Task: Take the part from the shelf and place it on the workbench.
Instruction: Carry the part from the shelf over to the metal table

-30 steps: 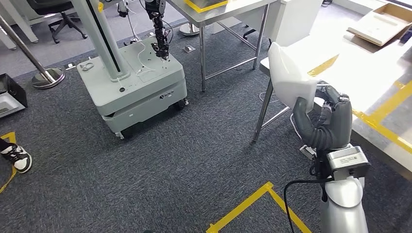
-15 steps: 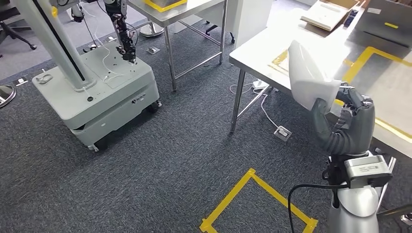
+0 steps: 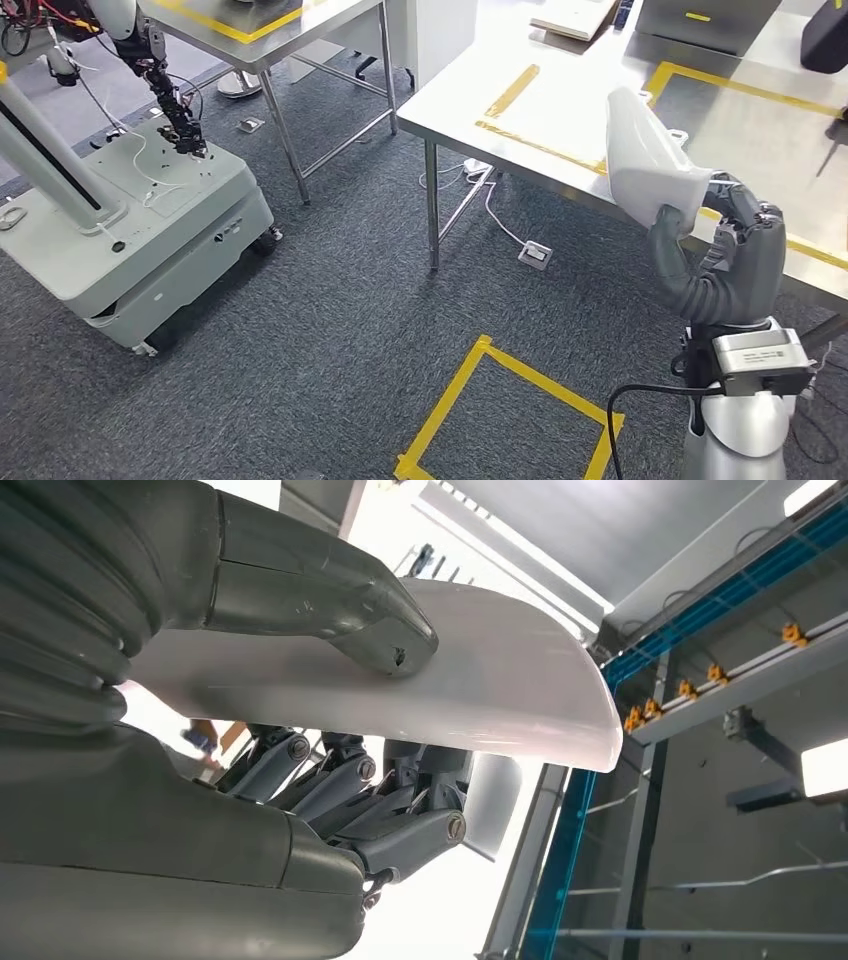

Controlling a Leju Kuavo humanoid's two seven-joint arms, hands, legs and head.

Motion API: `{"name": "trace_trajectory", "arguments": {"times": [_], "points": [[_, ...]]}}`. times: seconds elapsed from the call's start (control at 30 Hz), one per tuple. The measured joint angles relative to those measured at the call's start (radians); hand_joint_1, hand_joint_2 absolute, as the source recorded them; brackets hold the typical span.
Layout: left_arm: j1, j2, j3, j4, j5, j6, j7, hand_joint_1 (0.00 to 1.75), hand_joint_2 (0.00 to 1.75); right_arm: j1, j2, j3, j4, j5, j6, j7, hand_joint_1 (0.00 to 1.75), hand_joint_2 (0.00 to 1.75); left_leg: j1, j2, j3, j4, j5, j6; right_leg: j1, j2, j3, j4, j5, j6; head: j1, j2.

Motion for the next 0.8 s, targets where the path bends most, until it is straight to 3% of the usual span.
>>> {"name": "trace_trajectory", "arguments": {"times": [0.07, 0.1, 0.17, 0.2, 0.27, 0.3, 0.33, 0.37, 0.4, 0.43, 0.47, 0.5, 0.57, 0.6, 0.67, 0.7, 0.73, 0.8], "points": [[0.0, 0.001, 0.0, 0.0, -0.001, -0.002, 0.0, 0.0, 1.75, 0.0, 0.0, -0.002, 0.0, 0.001, 0.0, -0.001, 1.75, 1.75, 0.005, -0.04, 0.052, -0.115, 0.039, 0.001, -0.001, 0.024, -0.007, 0.007, 0.001, 0.013, 0.0, 0.0], [-0.001, 0.001, 0.0, 0.001, -0.001, -0.003, 0.0, 0.0, 1.75, 0.001, 0.0, -0.002, 0.0, 0.001, 0.0, -0.002, 1.75, 1.75, 0.005, -0.052, 0.063, -0.138, 0.041, 0.004, -0.001, 0.036, -0.012, 0.008, 0.003, 0.021, 0.0, 0.0], [-0.001, 0.001, 0.0, 0.001, -0.001, -0.003, 0.0, 0.0, 1.75, 0.007, 0.0, -0.005, 0.0, 0.002, 0.0, -0.004, 1.75, 1.75, 0.002, -0.04, 0.064, -0.14, 0.042, 0.015, -0.004, 0.057, -0.021, 0.003, 0.012, 0.039, 0.0, 0.0], [-0.001, 0.001, 0.0, 0.0, 0.0, -0.002, -0.001, 0.0, 1.75, 0.01, 0.0, -0.007, 0.0, 0.001, 0.0, -0.005, 1.75, 1.75, 0.002, -0.029, 0.064, -0.143, 0.046, 0.023, -0.005, 0.049, -0.025, 0.005, 0.012, 0.044, 0.001, 0.0], [0.0, 0.001, 0.0, 0.0, 0.001, 0.0, -0.004, 0.0, 1.75, 0.011, -0.001, -0.01, -0.001, 0.001, 0.001, -0.006, 1.75, 1.75, 0.004, -0.003, 0.063, -0.15, 0.053, 0.037, -0.001, -0.004, -0.052, 0.059, -0.021, 0.051, 0.004, 0.0], [0.001, 0.001, 0.0, 0.0, 0.002, 0.001, -0.005, 0.0, 1.75, 0.009, -0.001, -0.01, -0.001, 0.0, 0.002, -0.006, 1.75, 1.75, 0.002, 0.011, 0.061, -0.152, 0.054, 0.041, 0.001, -0.038, -0.08, 0.119, -0.053, 0.053, 0.006, 0.0], [0.004, 0.001, 0.0, 0.0, 0.002, 0.002, -0.005, 0.0, 1.75, 0.008, 0.0, -0.011, -0.001, 0.0, 0.004, -0.006, 1.75, 1.75, 0.0, 0.024, 0.059, -0.151, 0.054, 0.044, 0.003, -0.057, -0.114, 0.193, -0.089, 0.055, 0.007, 0.0], [0.007, 0.001, 0.0, 0.001, 0.003, 0.003, -0.005, 0.0, 1.75, 0.009, 0.0, -0.011, -0.001, 0.0, 0.006, -0.005, 1.75, 1.75, -0.002, 0.039, 0.057, -0.15, 0.054, 0.045, 0.003, -0.063, -0.145, 0.261, -0.116, 0.056, 0.007, 0.0], [0.009, 0.001, 0.0, 0.001, 0.003, 0.004, -0.005, 0.0, 1.75, 0.01, 0.0, -0.011, -0.001, 0.0, 0.008, -0.005, 1.75, 1.75, -0.003, 0.054, 0.056, -0.149, 0.054, 0.046, 0.003, -0.065, -0.162, 0.301, -0.126, 0.056, 0.007, 0.0], [0.011, 0.001, 0.0, 0.002, 0.003, 0.004, -0.005, 0.0, 1.75, 0.011, 0.0, -0.011, -0.001, 0.0, 0.009, -0.005, 1.75, 1.75, -0.004, 0.068, 0.055, -0.148, 0.053, 0.046, 0.003, -0.067, -0.157, 0.298, -0.115, 0.054, 0.007, 0.0], [0.011, 0.0, 0.0, 0.002, 0.003, 0.005, -0.005, 0.0, 1.75, 0.012, 0.0, -0.011, -0.001, 0.0, 0.01, -0.005, 1.75, 1.75, -0.004, 0.082, 0.056, -0.146, 0.052, 0.046, 0.004, -0.073, -0.128, 0.25, -0.089, 0.052, 0.007, 0.0], [0.011, 0.0, 0.0, 0.002, 0.004, 0.006, -0.005, 0.0, 1.75, 0.011, 0.0, -0.011, -0.001, -0.001, 0.011, -0.005, 1.75, 1.75, -0.005, 0.094, 0.057, -0.145, 0.05, 0.045, 0.006, -0.089, -0.083, 0.173, -0.056, 0.048, 0.007, 0.0], [0.01, -0.001, 0.0, 0.002, 0.004, 0.008, -0.005, 0.0, 1.75, 0.009, 0.0, -0.011, 0.0, -0.001, 0.013, -0.005, 1.75, 1.75, -0.009, 0.114, 0.06, -0.143, 0.045, 0.039, 0.014, -0.13, -0.011, 0.044, -0.019, 0.035, 0.007, 0.0], [0.01, -0.001, 0.0, 0.002, 0.004, 0.01, -0.005, 0.0, 1.75, 0.008, 0.0, -0.011, 0.0, -0.002, 0.015, -0.006, 1.75, 1.75, -0.011, 0.122, 0.062, -0.143, 0.044, 0.034, 0.018, -0.142, 0.003, 0.016, -0.015, 0.028, 0.007, 0.0], [0.01, -0.002, 0.0, 0.001, 0.004, 0.013, -0.004, 0.0, 1.75, 0.006, 0.0, -0.011, 0.0, -0.002, 0.017, -0.004, 1.75, 1.75, -0.013, 0.139, 0.066, -0.146, 0.045, 0.023, 0.02, -0.129, -0.001, 0.008, -0.011, 0.016, 0.006, 0.0], [0.009, -0.002, 0.0, 0.001, 0.004, 0.014, -0.003, 0.0, 1.75, 0.005, 0.001, -0.011, 0.0, -0.001, 0.018, -0.002, 1.75, 1.75, -0.012, 0.137, 0.067, -0.146, 0.043, 0.016, 0.017, -0.12, -0.002, 0.004, -0.008, 0.011, 0.006, 0.0], [0.009, -0.002, 0.0, 0.0, 0.004, 0.015, -0.002, 0.0, 1.75, 0.004, 0.002, -0.011, 0.0, 0.0, 0.017, 0.001, 1.75, 1.75, -0.011, 0.12, 0.063, -0.136, 0.034, 0.011, 0.013, -0.113, -0.001, 0.0, -0.004, 0.004, 0.006, 0.0], [0.007, -0.001, 0.0, 0.0, 0.002, 0.016, 0.0, 0.0, 1.75, -0.001, 0.006, -0.011, 0.001, 0.012, 0.011, 0.01, 1.75, 1.75, -0.008, 0.063, 0.027, -0.06, -0.013, 0.002, 0.006, -0.101, -0.001, -0.007, 0.002, -0.006, 0.004, 0.0]]}}
